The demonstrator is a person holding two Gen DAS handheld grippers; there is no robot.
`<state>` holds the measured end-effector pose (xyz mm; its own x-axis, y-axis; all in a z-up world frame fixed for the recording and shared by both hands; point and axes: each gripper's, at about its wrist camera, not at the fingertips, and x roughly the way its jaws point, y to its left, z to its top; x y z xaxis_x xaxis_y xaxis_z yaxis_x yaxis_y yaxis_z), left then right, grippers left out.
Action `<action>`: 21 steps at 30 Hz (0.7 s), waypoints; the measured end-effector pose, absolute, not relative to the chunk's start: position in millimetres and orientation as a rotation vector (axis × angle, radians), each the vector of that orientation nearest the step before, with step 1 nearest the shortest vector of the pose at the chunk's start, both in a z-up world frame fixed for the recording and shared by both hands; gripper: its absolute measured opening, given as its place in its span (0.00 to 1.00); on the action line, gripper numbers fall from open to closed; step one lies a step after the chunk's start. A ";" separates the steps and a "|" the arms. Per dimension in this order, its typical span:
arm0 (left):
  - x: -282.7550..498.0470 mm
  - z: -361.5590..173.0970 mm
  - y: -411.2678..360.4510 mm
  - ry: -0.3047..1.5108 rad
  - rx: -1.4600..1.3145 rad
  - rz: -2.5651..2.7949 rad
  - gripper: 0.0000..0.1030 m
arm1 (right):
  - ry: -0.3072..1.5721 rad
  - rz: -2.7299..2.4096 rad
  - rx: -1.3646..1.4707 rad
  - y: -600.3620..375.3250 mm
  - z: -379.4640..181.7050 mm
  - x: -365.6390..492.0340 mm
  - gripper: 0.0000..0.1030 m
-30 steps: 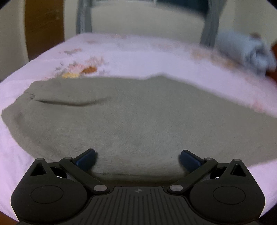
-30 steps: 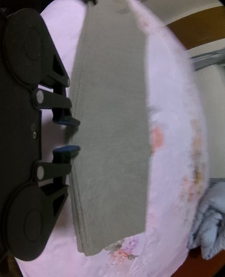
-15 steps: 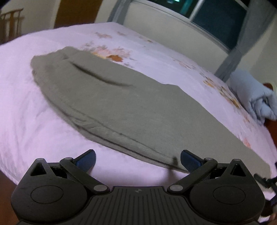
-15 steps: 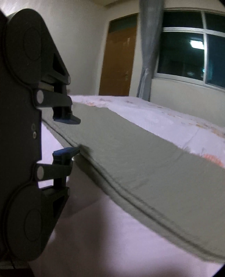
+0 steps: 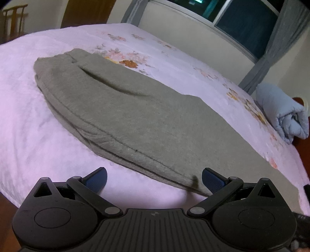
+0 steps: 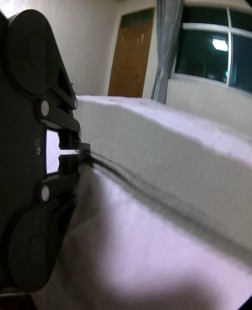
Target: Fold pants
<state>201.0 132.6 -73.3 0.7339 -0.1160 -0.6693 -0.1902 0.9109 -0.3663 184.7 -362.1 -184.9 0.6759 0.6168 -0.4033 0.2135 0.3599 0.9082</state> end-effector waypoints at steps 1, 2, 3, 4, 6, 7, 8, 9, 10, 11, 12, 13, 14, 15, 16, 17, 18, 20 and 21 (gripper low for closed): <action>200.9 -71.0 129.8 0.749 -0.409 0.041 1.00 | 0.837 0.307 1.217 -364.2 -180.8 183.0 0.03; 200.6 -68.1 126.8 0.744 -0.381 0.040 1.00 | 0.838 0.299 1.220 -368.2 -174.5 179.9 0.08; 200.7 -65.7 123.2 0.738 -0.354 0.045 1.00 | 0.815 0.295 1.184 -373.1 -163.5 176.3 0.11; 201.6 -63.6 119.1 0.731 -0.328 0.042 1.00 | 0.790 0.293 1.114 -379.6 -149.0 172.1 0.11; 206.0 -61.1 108.6 0.729 -0.275 0.037 1.00 | 0.758 0.273 1.028 -390.8 -132.2 171.1 0.11; 208.3 -60.2 104.4 0.730 -0.255 0.034 1.00 | 0.736 0.258 0.986 -397.6 -126.1 173.6 0.11; 211.1 -59.0 99.3 0.731 -0.239 0.028 1.00 | 0.720 0.228 0.953 -403.7 -123.1 176.9 0.11; 213.6 -57.4 94.9 0.730 -0.231 0.023 1.00 | 0.725 0.205 0.946 -409.1 -125.0 181.2 0.11; 215.1 -55.5 91.5 0.732 -0.223 0.020 1.00 | 0.761 0.177 0.934 -414.0 -130.3 188.7 0.05; 216.5 -54.1 88.1 0.736 -0.211 0.019 1.00 | 0.812 0.118 0.906 -419.1 -137.2 196.4 0.00; 217.6 -53.3 85.8 0.739 -0.197 0.021 1.00 | 0.829 0.080 0.936 -428.5 -144.7 198.8 0.00; 218.1 -52.2 84.2 0.739 -0.185 0.021 1.00 | 0.816 0.055 1.004 -439.2 -149.7 198.0 0.00; 217.7 -51.3 83.8 0.738 -0.179 0.021 1.00 | 0.798 0.020 1.005 -446.7 -146.2 194.5 0.00; 217.4 -50.9 84.0 0.738 -0.174 0.021 1.00 | 0.769 -0.020 0.971 -451.7 -137.4 190.6 0.00; 216.7 -51.5 83.0 0.741 -0.167 0.021 1.00 | 0.738 -0.033 0.947 -454.9 -129.0 187.2 0.01; 216.6 -51.9 82.1 0.741 -0.157 0.021 1.00 | 0.703 -0.015 0.914 -455.8 -121.6 185.4 0.09; 216.7 -52.1 80.8 0.742 -0.144 0.021 1.00 | 0.672 0.004 0.870 -455.9 -114.2 184.5 0.16; 217.9 -53.0 77.9 0.747 -0.129 0.021 1.00 | 0.682 -0.022 0.832 -459.3 -112.3 189.8 0.16; 217.8 -53.0 76.1 0.748 -0.124 0.021 1.00 | 0.711 -0.051 0.819 -465.5 -116.0 193.0 0.13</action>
